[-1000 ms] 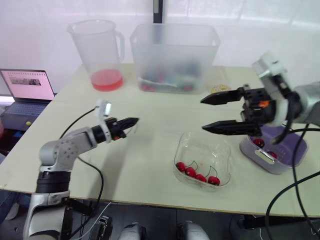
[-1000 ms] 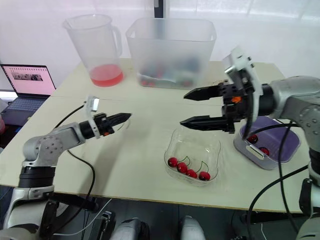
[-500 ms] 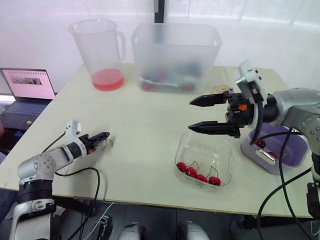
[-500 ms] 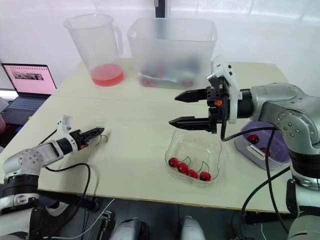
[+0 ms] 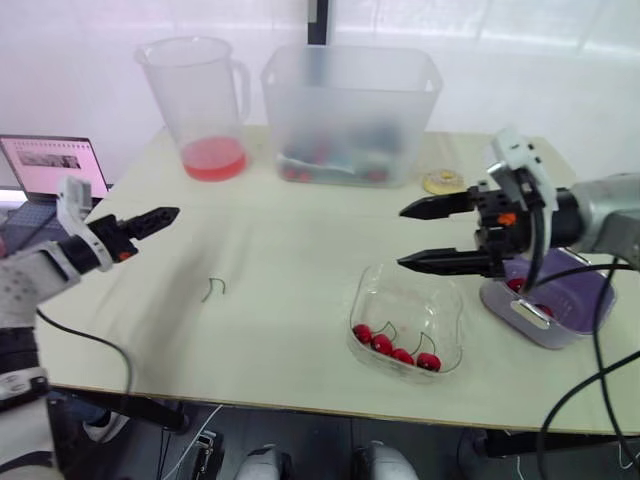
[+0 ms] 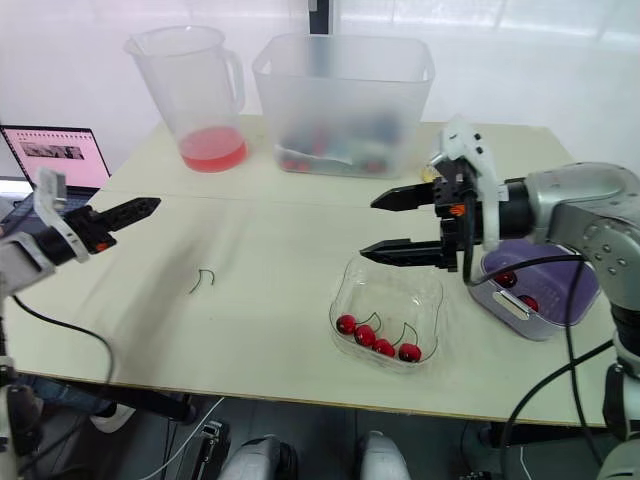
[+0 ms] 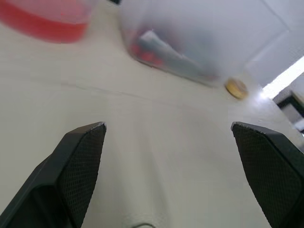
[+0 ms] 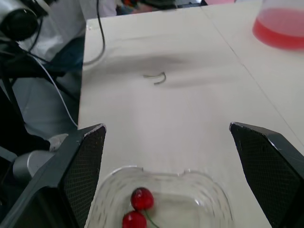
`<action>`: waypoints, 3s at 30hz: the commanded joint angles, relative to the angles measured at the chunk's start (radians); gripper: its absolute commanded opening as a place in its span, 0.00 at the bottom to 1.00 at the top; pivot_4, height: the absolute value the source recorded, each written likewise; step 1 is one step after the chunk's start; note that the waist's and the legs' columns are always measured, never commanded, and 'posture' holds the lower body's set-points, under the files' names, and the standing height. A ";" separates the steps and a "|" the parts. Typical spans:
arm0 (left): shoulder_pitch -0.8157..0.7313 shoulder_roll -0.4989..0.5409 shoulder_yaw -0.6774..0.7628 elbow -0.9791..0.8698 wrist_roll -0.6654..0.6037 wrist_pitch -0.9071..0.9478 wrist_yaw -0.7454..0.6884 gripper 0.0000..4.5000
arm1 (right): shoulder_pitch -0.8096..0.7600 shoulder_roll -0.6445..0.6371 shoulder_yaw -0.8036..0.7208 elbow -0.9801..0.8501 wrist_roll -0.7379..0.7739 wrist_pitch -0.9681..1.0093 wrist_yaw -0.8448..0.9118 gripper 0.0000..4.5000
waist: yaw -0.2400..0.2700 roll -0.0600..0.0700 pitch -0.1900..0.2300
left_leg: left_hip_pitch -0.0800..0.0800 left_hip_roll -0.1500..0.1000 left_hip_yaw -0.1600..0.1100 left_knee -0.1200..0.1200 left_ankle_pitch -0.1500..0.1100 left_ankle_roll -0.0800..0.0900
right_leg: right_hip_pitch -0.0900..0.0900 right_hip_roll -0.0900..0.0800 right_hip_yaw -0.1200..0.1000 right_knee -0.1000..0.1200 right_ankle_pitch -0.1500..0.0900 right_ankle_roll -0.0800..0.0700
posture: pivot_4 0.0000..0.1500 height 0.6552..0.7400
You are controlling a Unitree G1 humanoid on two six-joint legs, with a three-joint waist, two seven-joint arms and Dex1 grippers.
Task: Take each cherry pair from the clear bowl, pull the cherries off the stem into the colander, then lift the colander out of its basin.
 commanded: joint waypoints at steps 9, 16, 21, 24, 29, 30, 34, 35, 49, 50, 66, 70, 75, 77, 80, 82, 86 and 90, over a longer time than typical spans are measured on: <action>0.176 0.313 -0.091 -0.234 0.016 -0.107 -0.521 0.99 | 0.046 -0.112 -0.062 0.005 -0.012 0.013 0.054 1.00 | -0.012 0.002 0.001 | -0.001 0.000 0.001 -0.001 0.000 0.000 | -0.002 -0.001 0.000 0.000 0.000 -0.001 | 1.00 0.62; 0.222 0.236 -0.147 -0.533 -0.047 -0.117 -0.524 0.99 | 0.144 -0.227 -0.030 -0.138 -0.017 0.032 0.112 1.00 | -0.013 0.004 0.002 | -0.004 0.000 0.000 -0.001 -0.001 0.001 | -0.003 -0.003 0.000 -0.001 0.000 -0.001 | 1.00 0.62; 0.201 0.139 -0.174 -0.619 -0.059 -0.142 -0.457 0.99 | 0.134 -0.222 0.083 -0.181 -0.150 -0.006 0.041 1.00 | -0.015 0.005 0.002 | -0.003 0.000 0.000 0.000 -0.001 0.001 | -0.003 -0.002 0.001 0.000 0.000 -0.001 | 1.00 0.62; 0.187 0.088 -0.156 -0.665 -0.124 -0.115 -0.405 0.99 | 0.071 -0.225 0.210 -0.173 -0.209 0.070 0.033 1.00 | -0.012 0.005 0.002 | -0.003 0.000 0.001 0.000 -0.001 0.001 | -0.003 -0.002 0.001 0.000 0.000 -0.001 | 1.00 0.62; 0.207 0.061 -0.149 -0.703 -0.132 -0.110 -0.328 0.99 | -0.090 -0.146 0.376 -0.151 -0.223 0.305 -0.012 1.00 | -0.012 0.005 0.002 | -0.003 0.000 0.000 0.001 -0.001 0.001 | -0.003 -0.002 0.000 0.000 0.000 -0.001 | 1.00 0.62; 0.215 0.056 -0.144 -0.704 -0.140 -0.107 -0.316 0.99 | -0.114 -0.137 0.412 -0.154 -0.237 0.335 -0.019 1.00 | -0.012 0.005 0.002 | -0.003 0.000 0.000 0.001 -0.001 0.001 | -0.003 -0.002 0.000 0.000 0.000 -0.001 | 1.00 0.62; 0.260 0.049 -0.150 -0.721 -0.122 -0.123 -0.285 0.99 | -0.197 -0.106 0.552 -0.164 -0.299 0.387 -0.035 1.00 | -0.012 0.005 0.002 | -0.003 -0.001 0.000 0.000 -0.001 0.001 | -0.003 -0.002 0.000 0.000 0.000 -0.001 | 1.00 0.62; 0.266 0.042 -0.155 -0.725 -0.115 -0.133 -0.272 0.99 | -0.213 -0.093 0.576 -0.163 -0.306 0.395 -0.036 1.00 | -0.012 0.004 0.002 | -0.003 -0.001 0.000 0.001 -0.001 0.001 | -0.003 -0.002 0.000 0.000 0.000 -0.001 | 1.00 0.62; 0.281 -0.023 -0.167 -0.769 -0.134 -0.131 -0.136 0.99 | -0.240 -0.072 0.855 -0.086 -0.583 0.202 0.055 1.00 | -0.011 0.004 0.002 | -0.003 -0.003 -0.001 0.001 -0.001 0.001 | -0.003 -0.002 0.000 0.000 0.000 0.000 | 1.00 0.62; 0.289 -0.021 -0.163 -0.773 -0.139 -0.127 -0.133 0.99 | -0.243 -0.066 0.856 -0.078 -0.597 0.202 0.055 1.00 | -0.011 0.004 0.002 | -0.003 -0.003 -0.001 0.001 -0.001 0.001 | -0.003 -0.002 0.000 0.001 0.000 0.000 | 1.00 0.62; 0.274 0.001 -0.173 -0.748 -0.149 -0.124 -0.139 0.99 | -0.170 0.023 0.870 -0.152 -0.662 0.142 0.105 1.00 | -0.011 0.004 0.002 | -0.003 -0.003 -0.001 0.002 0.000 0.001 | -0.002 -0.002 -0.001 0.001 0.000 0.000 | 1.00 0.62; 0.257 -0.006 -0.167 -0.728 -0.165 -0.118 -0.138 0.99 | -0.113 0.076 0.856 -0.113 -0.650 0.173 0.083 1.00 | -0.011 0.004 0.002 | -0.003 -0.003 -0.001 0.002 0.000 0.001 | -0.002 -0.001 -0.001 0.001 0.000 0.000 | 1.00 0.62; 0.260 0.005 -0.167 -0.721 -0.152 -0.125 -0.146 1.00 | -0.097 0.081 0.863 -0.074 -0.709 0.137 0.064 0.48 | -0.010 0.004 0.002 | -0.002 -0.003 -0.001 0.002 0.000 0.001 | -0.001 -0.001 -0.001 0.001 0.000 0.000 | 1.00 0.62; 0.264 0.004 -0.163 -0.719 -0.153 -0.126 -0.147 1.00 | -0.097 0.082 0.858 -0.070 -0.717 0.125 0.070 0.48 | -0.010 0.004 0.002 | -0.002 -0.003 -0.001 0.002 0.000 0.001 | -0.001 -0.001 -0.001 0.001 0.000 0.000 | 1.00 0.62; 0.271 -0.002 -0.166 -0.712 -0.143 -0.135 -0.145 1.00 | -0.103 0.082 0.849 -0.063 -0.725 0.107 0.079 0.48 | -0.011 0.004 0.002 | -0.002 -0.003 -0.001 0.002 0.000 0.001 | -0.001 -0.001 -0.002 0.001 0.000 0.000 | 1.00 0.62; 0.271 -0.006 -0.170 -0.709 -0.138 -0.140 -0.144 1.00 | -0.111 0.081 0.844 -0.059 -0.732 0.092 0.088 0.48 | -0.011 0.004 0.002 | -0.002 -0.003 -0.001 0.002 0.000 0.001 | -0.001 -0.001 -0.002 0.001 0.000 0.000 | 1.00 0.62; 0.268 -0.008 -0.180 -0.708 -0.127 -0.151 -0.149 1.00 | -0.147 0.078 0.853 -0.034 -0.799 -0.045 0.124 0.48 | -0.011 0.004 0.002 | -0.002 -0.003 -0.001 0.002 0.000 0.001 | -0.001 -0.001 -0.002 0.001 0.000 0.000 | 1.00 0.62; 0.266 -0.016 -0.188 -0.705 -0.116 -0.160 -0.151 1.00 | -0.190 0.100 0.886 0.057 -0.932 -0.331 0.187 0.48 | -0.011 0.004 0.002 | -0.002 -0.003 -0.001 0.002 0.000 0.001 | -0.001 0.001 -0.002 0.001 0.000 0.000 | 1.00 0.62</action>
